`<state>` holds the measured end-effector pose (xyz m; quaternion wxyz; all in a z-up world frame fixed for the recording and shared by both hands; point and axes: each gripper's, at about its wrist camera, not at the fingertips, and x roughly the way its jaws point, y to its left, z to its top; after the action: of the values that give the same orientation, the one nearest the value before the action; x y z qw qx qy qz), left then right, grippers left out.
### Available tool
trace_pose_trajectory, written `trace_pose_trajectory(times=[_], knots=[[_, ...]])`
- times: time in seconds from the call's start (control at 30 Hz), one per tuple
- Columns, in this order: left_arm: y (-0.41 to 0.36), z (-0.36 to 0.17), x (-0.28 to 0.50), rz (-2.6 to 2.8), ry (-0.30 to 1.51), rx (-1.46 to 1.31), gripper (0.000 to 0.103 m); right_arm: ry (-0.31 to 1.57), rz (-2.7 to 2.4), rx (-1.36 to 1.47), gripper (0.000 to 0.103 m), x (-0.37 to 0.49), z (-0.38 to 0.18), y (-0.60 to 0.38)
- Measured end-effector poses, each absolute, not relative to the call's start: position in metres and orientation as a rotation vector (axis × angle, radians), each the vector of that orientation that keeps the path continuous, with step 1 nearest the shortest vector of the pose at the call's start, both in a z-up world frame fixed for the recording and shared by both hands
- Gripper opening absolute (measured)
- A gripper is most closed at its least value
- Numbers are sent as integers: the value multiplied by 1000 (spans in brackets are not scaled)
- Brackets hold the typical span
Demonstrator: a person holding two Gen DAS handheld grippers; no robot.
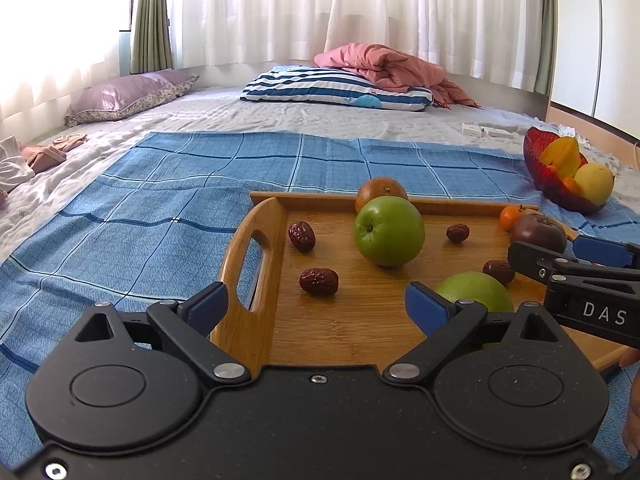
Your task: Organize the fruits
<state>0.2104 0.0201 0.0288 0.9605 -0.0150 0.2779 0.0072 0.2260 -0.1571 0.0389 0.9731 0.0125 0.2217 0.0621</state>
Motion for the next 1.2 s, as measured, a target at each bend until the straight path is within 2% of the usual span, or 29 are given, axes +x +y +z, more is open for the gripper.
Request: trace_pose_trajectory(times=[1.2], knots=[[19,30,134,-25,595,-80,96,480,95,36,93,156,37,-176]])
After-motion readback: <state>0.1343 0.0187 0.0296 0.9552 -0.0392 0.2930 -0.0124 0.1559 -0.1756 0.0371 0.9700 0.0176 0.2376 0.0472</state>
